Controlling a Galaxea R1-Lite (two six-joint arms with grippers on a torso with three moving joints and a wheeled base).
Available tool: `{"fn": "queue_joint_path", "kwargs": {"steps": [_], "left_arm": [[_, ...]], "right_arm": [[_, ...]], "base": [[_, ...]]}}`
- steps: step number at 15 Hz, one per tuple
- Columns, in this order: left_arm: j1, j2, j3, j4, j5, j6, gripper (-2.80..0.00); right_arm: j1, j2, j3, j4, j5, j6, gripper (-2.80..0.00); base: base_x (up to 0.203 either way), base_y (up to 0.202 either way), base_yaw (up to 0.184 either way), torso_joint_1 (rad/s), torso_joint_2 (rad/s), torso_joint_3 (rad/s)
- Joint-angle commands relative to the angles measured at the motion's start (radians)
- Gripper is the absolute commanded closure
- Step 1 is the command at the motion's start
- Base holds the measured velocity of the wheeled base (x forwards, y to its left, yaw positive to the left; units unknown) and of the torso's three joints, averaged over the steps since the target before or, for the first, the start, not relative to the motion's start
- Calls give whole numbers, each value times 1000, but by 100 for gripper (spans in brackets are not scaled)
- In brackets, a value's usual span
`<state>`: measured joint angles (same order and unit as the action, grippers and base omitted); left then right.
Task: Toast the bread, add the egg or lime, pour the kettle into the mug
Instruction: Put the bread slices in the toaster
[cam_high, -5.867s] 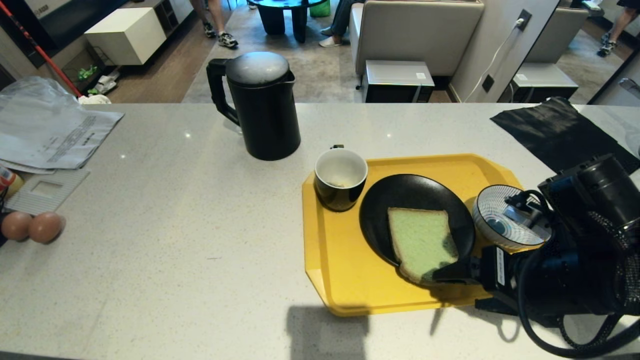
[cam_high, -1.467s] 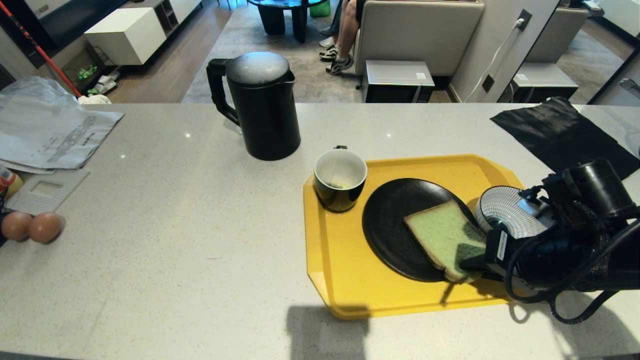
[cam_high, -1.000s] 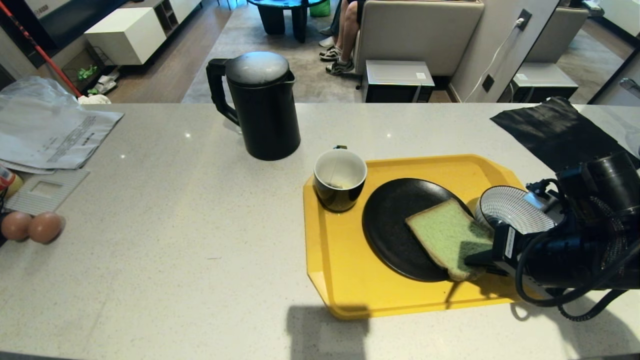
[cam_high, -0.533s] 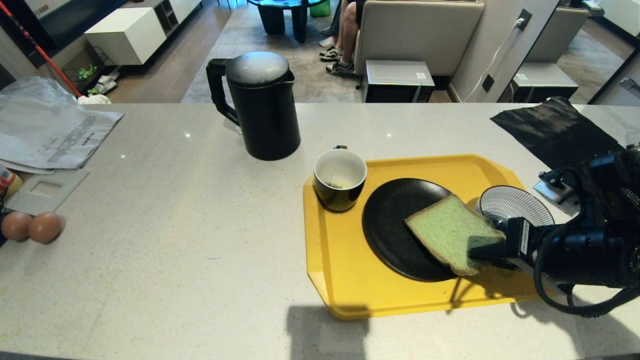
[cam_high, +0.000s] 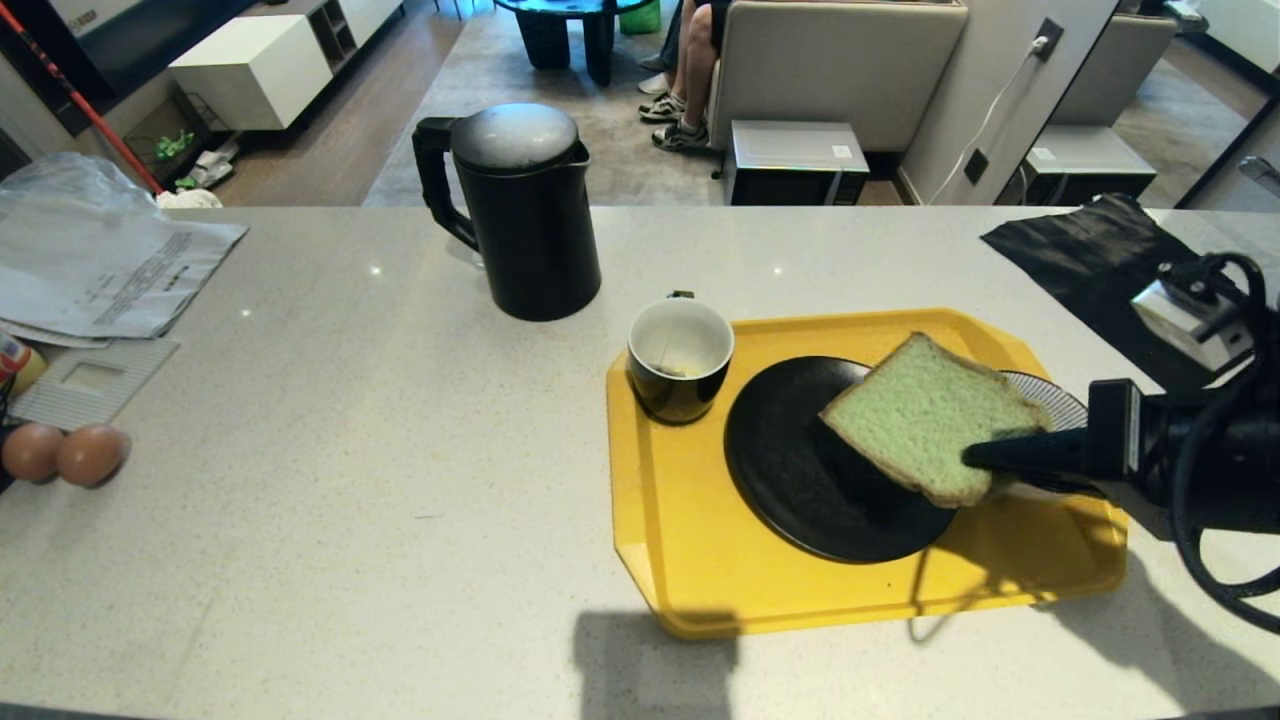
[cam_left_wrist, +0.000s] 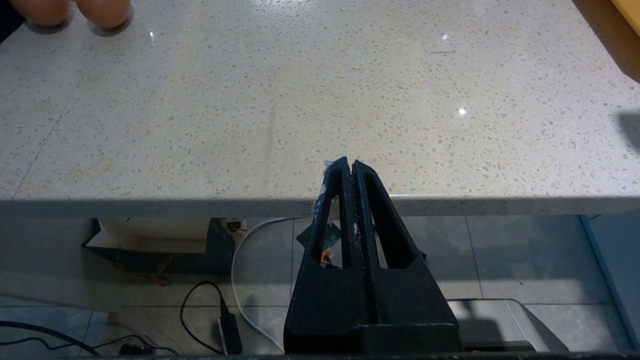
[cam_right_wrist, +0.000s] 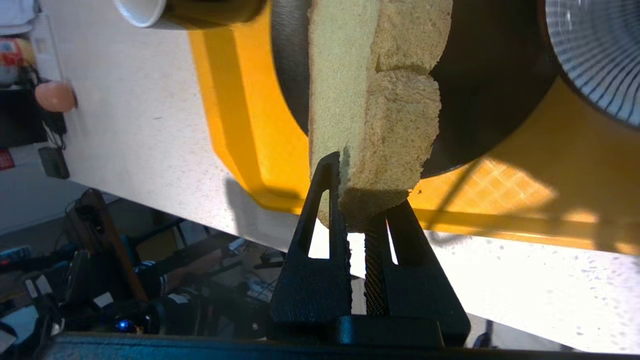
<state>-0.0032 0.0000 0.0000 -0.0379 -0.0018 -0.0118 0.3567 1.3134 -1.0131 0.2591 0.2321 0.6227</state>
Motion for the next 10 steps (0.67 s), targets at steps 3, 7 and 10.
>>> {"fn": "queue_joint_path", "kwargs": {"steps": [3,7,10], "left_arm": [[0,0,14,0,0,0,0],[0,0,14,0,0,0,0],[0,0,14,0,0,0,0]], "right_arm": [[12,-17,-180,116,-29,-32,0],[19,16,-348,221,-205,-125,0],[19,25,-478,340,-269,-187,0]], "base": [[0,0,0,0,0,0],[0,0,0,0,0,0],[0,0,0,0,0,0]]}}
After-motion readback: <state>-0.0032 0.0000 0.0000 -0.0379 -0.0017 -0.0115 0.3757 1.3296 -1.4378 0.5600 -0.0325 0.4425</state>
